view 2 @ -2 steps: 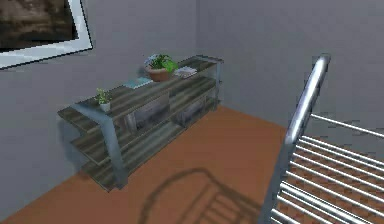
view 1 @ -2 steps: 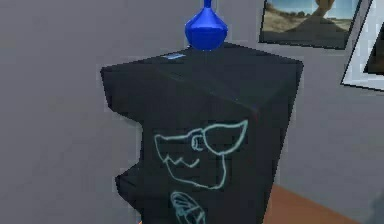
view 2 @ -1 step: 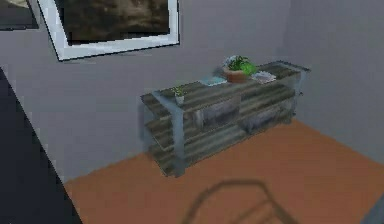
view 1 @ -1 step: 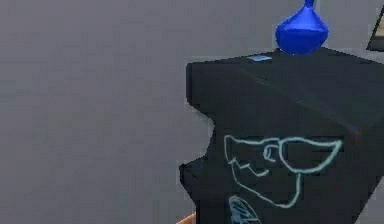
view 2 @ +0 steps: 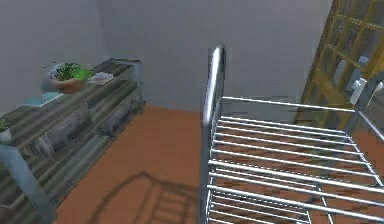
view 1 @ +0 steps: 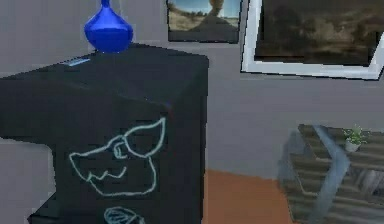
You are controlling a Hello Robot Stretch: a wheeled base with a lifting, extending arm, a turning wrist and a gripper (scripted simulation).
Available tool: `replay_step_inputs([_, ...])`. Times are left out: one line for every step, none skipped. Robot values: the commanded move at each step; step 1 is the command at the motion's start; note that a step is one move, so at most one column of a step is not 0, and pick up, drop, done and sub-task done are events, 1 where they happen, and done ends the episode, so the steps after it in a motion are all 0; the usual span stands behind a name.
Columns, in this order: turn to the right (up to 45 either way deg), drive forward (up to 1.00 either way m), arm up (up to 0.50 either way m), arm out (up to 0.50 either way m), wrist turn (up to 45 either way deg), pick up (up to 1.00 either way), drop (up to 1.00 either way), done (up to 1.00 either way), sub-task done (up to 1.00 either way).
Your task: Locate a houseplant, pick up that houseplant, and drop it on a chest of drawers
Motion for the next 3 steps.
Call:
replay_step_inputs([45.0,0.00,0.00,0.00,0.0,0.00,0.00,0.00,0.00])
replay_step_inputs([12.0,0.00,0.00,0.00,0.0,0.00,0.00,0.00,0.00])
replay_step_inputs([0.0,0.80,0.00,0.00,0.0,0.00,0.00,0.00,0.00])
